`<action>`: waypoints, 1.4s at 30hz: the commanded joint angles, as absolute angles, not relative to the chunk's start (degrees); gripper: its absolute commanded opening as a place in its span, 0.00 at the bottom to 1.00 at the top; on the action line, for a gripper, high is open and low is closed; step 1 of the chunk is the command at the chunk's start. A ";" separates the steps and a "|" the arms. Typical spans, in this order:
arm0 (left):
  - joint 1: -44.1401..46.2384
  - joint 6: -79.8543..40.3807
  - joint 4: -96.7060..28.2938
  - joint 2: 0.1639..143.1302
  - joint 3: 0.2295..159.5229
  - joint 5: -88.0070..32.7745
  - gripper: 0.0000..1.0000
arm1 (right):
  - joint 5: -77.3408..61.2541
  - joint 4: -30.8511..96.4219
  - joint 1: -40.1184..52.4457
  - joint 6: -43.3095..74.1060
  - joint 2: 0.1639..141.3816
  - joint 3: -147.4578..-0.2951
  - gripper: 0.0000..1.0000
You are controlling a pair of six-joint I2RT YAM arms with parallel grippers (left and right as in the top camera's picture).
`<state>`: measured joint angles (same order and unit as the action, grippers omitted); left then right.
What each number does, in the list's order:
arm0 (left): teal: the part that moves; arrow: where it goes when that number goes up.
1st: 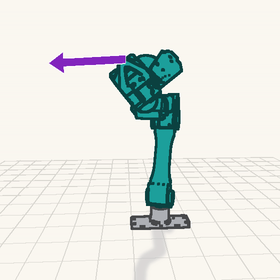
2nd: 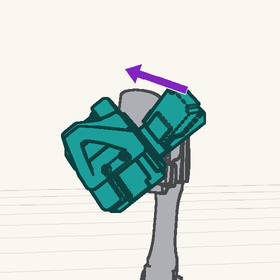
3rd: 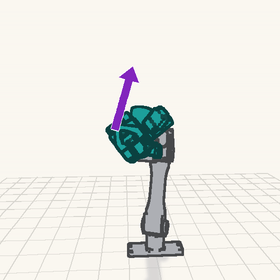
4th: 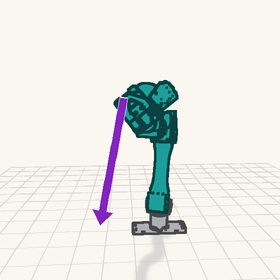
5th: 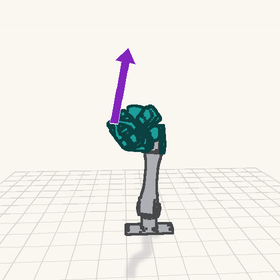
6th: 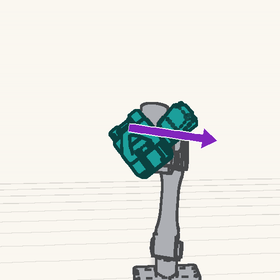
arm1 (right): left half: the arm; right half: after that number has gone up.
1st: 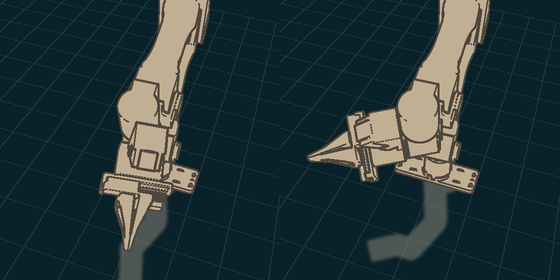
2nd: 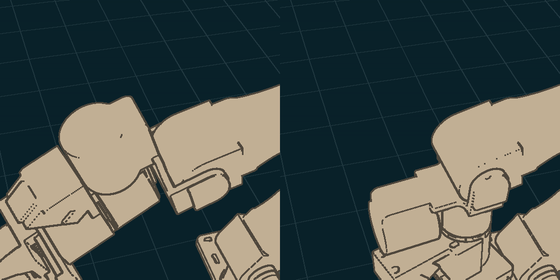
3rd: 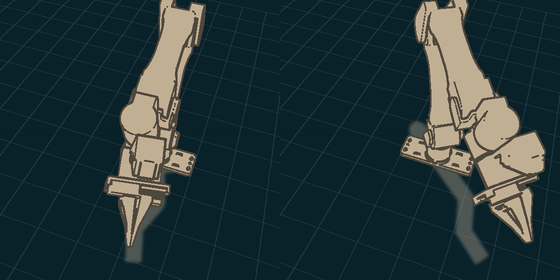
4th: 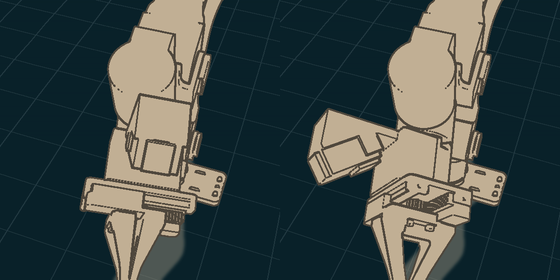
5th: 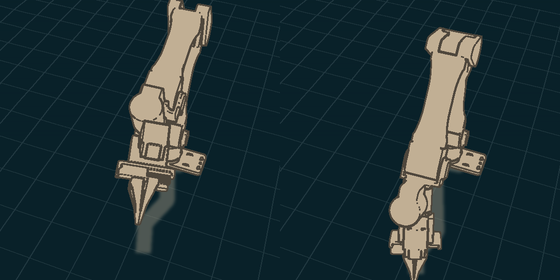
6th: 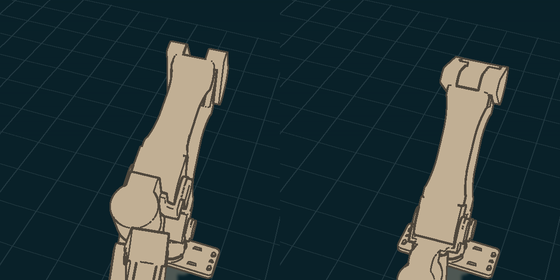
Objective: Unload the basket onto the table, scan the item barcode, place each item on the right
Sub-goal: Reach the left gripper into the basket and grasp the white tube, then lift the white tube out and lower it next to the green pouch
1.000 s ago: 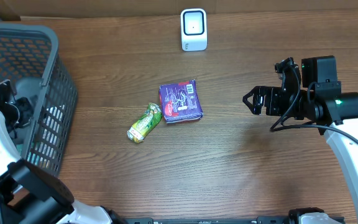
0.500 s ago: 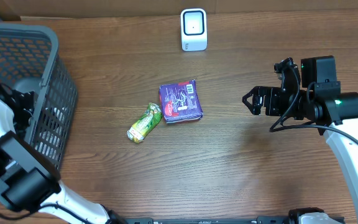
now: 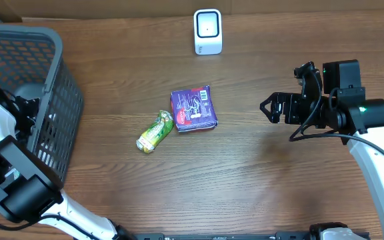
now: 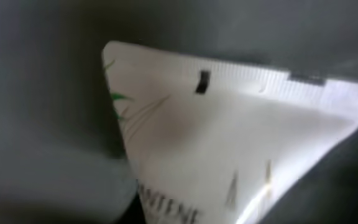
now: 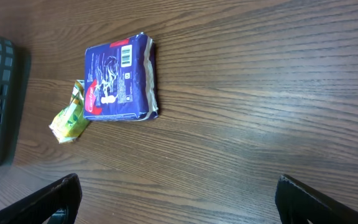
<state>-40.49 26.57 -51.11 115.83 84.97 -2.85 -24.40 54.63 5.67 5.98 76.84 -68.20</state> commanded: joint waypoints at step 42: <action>-6.85 2.33 -94.39 106.30 163.98 -7.14 0.04 | -24.03 54.33 5.89 5.93 76.64 -68.69 1.00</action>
